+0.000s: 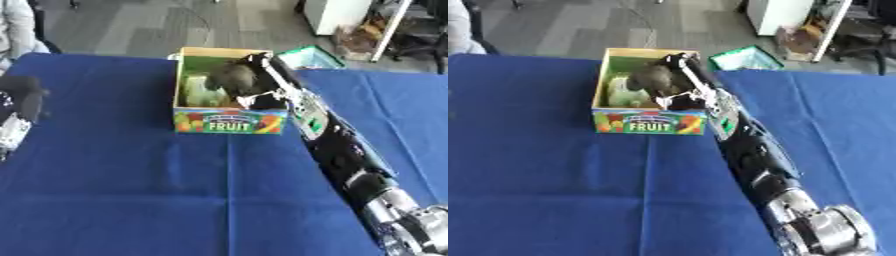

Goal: Pick up objects on the table and place them in the box.

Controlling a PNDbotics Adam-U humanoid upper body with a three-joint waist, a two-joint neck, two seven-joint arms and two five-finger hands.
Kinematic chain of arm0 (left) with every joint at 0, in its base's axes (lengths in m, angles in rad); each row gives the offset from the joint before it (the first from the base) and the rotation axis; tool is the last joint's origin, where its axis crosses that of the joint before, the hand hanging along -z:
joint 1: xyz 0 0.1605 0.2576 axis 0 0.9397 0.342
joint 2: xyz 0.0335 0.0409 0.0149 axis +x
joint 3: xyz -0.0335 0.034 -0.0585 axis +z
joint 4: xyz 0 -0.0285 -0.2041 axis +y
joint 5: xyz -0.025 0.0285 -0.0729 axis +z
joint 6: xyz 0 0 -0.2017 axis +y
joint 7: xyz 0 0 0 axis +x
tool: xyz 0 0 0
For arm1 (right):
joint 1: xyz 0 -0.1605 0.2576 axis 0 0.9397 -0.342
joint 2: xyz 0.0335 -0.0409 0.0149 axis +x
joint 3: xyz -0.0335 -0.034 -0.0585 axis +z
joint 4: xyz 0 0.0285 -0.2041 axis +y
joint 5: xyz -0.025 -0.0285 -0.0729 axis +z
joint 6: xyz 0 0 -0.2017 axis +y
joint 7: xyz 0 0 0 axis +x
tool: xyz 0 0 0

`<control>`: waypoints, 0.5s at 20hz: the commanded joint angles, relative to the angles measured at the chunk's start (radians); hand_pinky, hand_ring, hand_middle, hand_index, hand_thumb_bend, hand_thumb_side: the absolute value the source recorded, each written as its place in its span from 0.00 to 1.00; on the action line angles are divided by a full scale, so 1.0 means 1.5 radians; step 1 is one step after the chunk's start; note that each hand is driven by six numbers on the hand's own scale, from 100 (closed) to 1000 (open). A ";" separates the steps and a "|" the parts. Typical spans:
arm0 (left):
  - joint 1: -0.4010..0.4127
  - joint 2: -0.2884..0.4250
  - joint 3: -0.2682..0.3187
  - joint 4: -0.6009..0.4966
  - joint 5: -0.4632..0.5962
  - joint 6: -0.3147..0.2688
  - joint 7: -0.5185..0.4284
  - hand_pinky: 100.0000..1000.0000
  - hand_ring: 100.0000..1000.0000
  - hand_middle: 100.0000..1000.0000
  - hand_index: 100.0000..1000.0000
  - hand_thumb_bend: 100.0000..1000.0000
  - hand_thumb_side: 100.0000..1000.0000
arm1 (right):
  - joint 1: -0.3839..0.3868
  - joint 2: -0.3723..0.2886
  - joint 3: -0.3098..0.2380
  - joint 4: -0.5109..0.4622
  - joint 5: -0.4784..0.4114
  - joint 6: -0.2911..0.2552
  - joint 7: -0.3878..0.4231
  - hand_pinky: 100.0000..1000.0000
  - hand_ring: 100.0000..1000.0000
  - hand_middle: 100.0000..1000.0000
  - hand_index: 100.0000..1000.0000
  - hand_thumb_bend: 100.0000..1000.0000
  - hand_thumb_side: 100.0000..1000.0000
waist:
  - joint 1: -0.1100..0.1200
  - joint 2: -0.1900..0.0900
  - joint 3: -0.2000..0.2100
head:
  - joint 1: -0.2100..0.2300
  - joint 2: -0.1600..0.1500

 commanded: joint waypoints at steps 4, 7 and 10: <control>-0.009 0.006 0.001 -0.012 -0.006 -0.001 -0.002 0.63 0.75 0.57 0.70 0.26 0.35 | -0.009 -0.023 -0.006 0.020 0.054 0.008 -0.024 0.90 0.92 0.74 0.88 0.44 0.25 | 0.002 -0.007 -0.001 | -0.002 -0.012; -0.009 0.006 0.001 -0.012 -0.006 -0.002 -0.002 0.63 0.75 0.57 0.70 0.26 0.35 | -0.009 -0.025 -0.008 0.020 0.059 0.010 -0.033 0.94 0.95 0.78 0.92 0.49 0.34 | 0.002 -0.008 -0.002 | -0.002 -0.013; -0.008 0.007 0.002 -0.012 -0.006 -0.002 -0.001 0.63 0.75 0.57 0.70 0.26 0.35 | -0.011 -0.025 -0.009 0.015 0.052 0.007 -0.036 0.96 0.96 0.81 0.93 0.51 0.35 | 0.002 -0.010 -0.004 | -0.002 -0.013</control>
